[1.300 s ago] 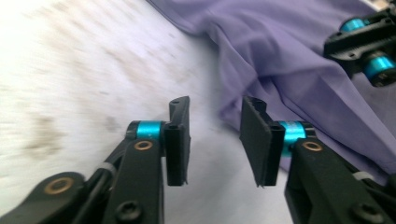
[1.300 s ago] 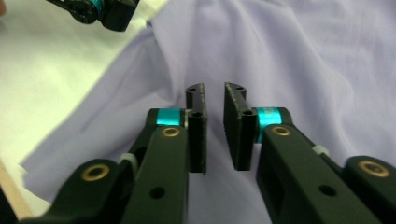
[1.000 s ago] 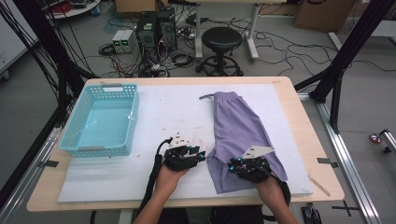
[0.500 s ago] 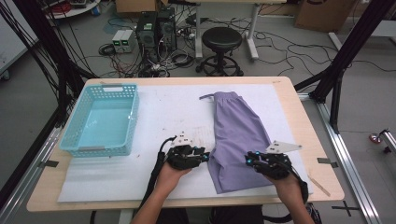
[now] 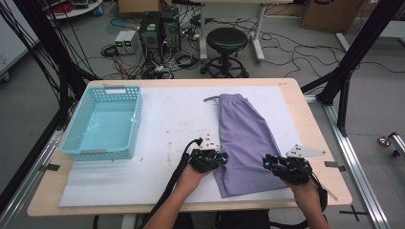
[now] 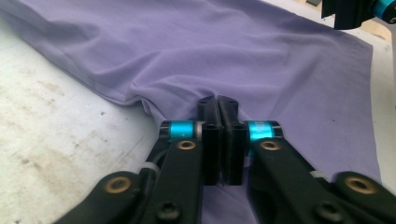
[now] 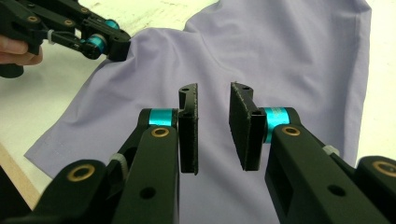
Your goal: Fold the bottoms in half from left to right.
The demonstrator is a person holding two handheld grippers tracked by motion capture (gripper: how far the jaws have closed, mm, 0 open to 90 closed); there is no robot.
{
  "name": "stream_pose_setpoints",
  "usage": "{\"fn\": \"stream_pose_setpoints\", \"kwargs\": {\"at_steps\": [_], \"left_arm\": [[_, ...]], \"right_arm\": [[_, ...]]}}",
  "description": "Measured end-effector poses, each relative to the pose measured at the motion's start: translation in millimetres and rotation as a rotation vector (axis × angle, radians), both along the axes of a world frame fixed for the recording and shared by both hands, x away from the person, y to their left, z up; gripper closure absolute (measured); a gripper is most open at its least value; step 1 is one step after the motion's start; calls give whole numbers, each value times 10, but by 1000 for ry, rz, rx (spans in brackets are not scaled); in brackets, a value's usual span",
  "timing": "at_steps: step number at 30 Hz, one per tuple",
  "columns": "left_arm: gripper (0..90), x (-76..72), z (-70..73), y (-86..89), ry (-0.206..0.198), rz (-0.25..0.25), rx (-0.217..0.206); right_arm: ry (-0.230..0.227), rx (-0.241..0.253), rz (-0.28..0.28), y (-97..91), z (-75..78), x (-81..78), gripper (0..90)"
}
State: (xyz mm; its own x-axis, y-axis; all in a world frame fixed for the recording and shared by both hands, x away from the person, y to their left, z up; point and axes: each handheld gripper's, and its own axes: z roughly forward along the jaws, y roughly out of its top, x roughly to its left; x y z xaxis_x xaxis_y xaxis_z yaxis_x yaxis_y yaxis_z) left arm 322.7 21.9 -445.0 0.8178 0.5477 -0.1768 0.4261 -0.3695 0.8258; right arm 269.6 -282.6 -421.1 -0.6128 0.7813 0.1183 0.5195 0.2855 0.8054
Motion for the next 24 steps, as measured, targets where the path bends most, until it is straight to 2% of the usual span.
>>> {"fn": "stream_pose_setpoints", "kwargs": {"at_steps": [1,4,6,9,11,12,13,14,15,17,19,20,24], "left_arm": [[885,4,4,11,22,6,-14],[886,6,39,97,48,33,-48],[886,10,48,185,74,74,-59],[886,10,12,317,111,131,-31],[884,9,-8,380,127,145,0],[878,2,-9,400,124,146,-5],[834,-5,-3,419,116,157,-25],[738,-8,6,440,112,167,-53],[678,-8,19,463,105,173,-69],[622,-7,38,489,85,183,-92],[599,4,39,499,82,192,-96],[595,9,36,501,83,194,-92],[583,7,30,488,79,197,-95]], "right_arm": [[3,-1,0,1,-1,-2,740],[1,0,-1,-13,-5,-2,741],[2,1,-6,-21,-4,-6,741],[2,-3,-8,-20,-6,-8,739],[3,-6,-9,-20,-10,-5,735],[7,-6,-12,-20,-11,-5,734],[7,-6,-14,-22,-13,-4,733],[8,-9,-13,-26,-15,-3,732],[12,-11,-18,-30,-17,-3,730],[16,-24,-28,-48,-29,4,726],[28,-50,-49,-81,-57,22,709],[48,-61,-78,-117,-84,32,690],[77,-72,-153,-235,-152,64,608]]}}
